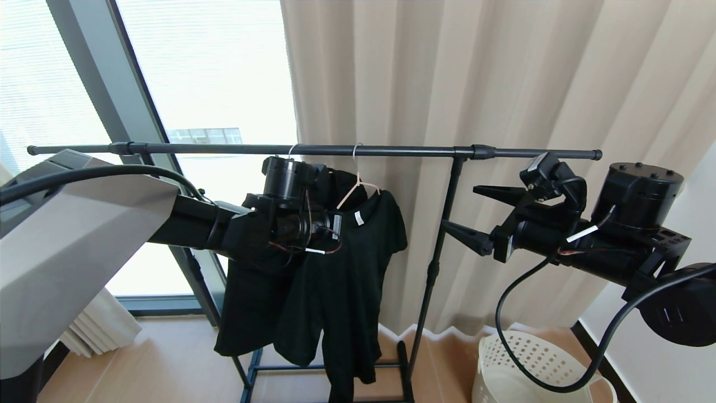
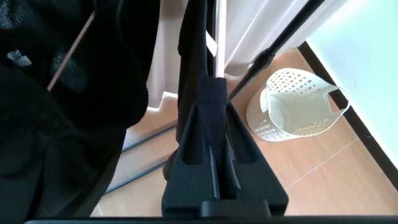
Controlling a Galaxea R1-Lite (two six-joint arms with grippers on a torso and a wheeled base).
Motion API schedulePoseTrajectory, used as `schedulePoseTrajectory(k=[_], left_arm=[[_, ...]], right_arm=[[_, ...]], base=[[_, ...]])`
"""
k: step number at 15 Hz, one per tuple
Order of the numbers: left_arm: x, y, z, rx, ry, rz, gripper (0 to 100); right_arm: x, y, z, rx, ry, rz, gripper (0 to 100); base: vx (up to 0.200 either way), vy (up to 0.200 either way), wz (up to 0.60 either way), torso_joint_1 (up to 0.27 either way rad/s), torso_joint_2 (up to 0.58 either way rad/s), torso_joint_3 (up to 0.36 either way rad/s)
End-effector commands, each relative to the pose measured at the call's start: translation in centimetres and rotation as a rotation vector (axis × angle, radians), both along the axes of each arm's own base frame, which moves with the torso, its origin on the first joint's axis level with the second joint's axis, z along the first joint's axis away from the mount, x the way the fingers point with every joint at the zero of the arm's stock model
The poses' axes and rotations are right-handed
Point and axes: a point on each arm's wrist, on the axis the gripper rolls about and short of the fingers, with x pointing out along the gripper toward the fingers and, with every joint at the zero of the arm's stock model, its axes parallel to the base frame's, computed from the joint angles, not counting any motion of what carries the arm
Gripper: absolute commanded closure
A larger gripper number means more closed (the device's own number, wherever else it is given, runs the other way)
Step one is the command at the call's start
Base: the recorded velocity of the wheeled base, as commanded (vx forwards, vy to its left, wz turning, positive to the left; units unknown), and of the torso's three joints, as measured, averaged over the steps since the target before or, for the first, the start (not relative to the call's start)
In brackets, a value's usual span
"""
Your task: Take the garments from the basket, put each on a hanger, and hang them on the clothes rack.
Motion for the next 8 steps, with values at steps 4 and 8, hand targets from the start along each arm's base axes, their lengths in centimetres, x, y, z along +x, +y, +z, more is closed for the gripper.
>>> schedulePoseTrajectory(k=[4, 8], left_arm=[[-1.2, 0.5, 1.6, -0.010, -0.020, -0.002, 0], [-7.4, 3.6, 7.2, -0.042, -0.097, -0.006, 0]], right_arm=[[0.0, 0.0, 0.1, 0.003, -0.006, 0.001, 0], [-3.7, -2.8, 4.4, 0.059, -0.103, -0.075, 0]], base=[[0.000, 0.000, 0.00, 0.000, 0.00, 0.000], [0.000, 0.000, 0.00, 0.000, 0.00, 0.000]])
